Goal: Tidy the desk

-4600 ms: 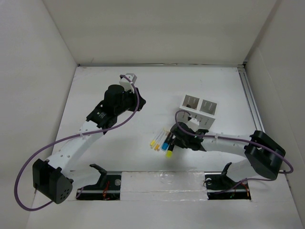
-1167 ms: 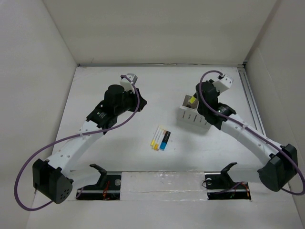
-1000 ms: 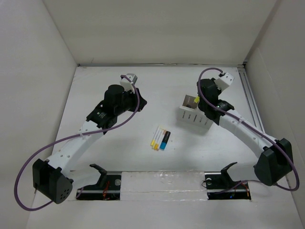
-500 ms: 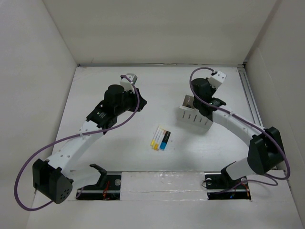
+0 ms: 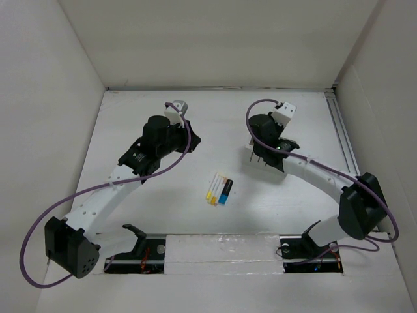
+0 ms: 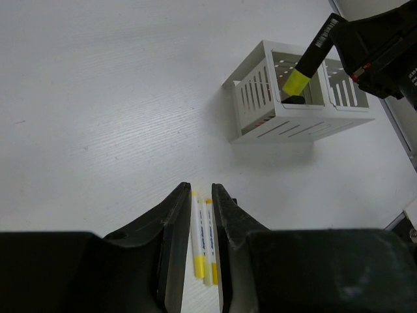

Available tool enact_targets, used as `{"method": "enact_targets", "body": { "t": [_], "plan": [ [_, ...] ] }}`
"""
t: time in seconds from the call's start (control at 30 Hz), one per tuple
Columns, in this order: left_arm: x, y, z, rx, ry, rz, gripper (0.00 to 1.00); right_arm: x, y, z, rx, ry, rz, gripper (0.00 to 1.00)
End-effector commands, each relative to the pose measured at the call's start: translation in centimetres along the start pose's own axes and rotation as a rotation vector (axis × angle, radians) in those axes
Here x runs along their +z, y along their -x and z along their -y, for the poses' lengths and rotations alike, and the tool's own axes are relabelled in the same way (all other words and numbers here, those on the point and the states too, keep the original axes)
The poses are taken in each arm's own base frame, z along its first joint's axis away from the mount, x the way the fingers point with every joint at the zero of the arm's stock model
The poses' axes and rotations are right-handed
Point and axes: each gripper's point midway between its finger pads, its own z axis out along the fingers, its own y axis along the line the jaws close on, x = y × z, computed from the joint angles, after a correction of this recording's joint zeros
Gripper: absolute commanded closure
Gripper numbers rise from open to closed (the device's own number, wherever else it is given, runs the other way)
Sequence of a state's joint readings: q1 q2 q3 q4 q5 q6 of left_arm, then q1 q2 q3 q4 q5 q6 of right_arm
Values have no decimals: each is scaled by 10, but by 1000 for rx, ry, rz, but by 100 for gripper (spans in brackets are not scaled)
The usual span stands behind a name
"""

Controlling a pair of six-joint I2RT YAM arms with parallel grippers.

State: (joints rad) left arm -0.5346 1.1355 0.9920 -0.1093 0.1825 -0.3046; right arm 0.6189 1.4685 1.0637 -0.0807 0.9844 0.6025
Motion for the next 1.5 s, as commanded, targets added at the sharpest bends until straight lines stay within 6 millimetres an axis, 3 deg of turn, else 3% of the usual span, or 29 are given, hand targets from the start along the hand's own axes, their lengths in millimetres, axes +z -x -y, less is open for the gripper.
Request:
{"method": "enact_targets", "body": {
  "t": [0.0,0.3,0.47,0.57,0.67,0.7,0.77,0.8,0.9,0.97,1.0,1.13,1.2,1.3,1.47],
  "plan": [
    [-1,16,7,1,-27,41,84,-5,6,7,12,-40,29,79],
    [-2,18,10,4,-37,49,84,-28,6,-10,31,42,11,74],
    [-2,19,7,4,-23,51,84,-45,-13,-17,23,105,-51,73],
    [-3,20,8,6,-27,58,84,-70,-26,-32,57,213,-130,73],
    [0,18,4,3,-9,50,84,-101,-54,-52,84,399,-269,97],
    [1,16,5,3,-14,42,84,-110,-64,-56,100,445,-312,100],
    [1,17,7,3,-21,44,84,-128,-84,-67,119,558,-396,100],
    [1,18,6,5,-18,45,84,-133,-103,-61,94,567,-429,100],
    [3,16,3,3,-6,38,84,-141,-132,-58,54,576,-500,100],
    [5,14,4,3,-14,30,84,-149,-150,-58,24,608,-551,86],
    [4,15,6,3,-20,33,84,-155,-165,-58,-16,619,-580,69],
    [5,16,4,5,-10,35,84,-172,-193,-60,-85,634,-658,48],
    [4,15,5,4,-16,31,84,-174,-200,-62,-96,625,-666,42],
    [2,18,5,6,-14,46,84,-167,-209,-62,-111,576,-672,40],
    [1,17,8,6,-29,39,84,-154,-223,-53,-148,490,-660,46]
  ]
}}
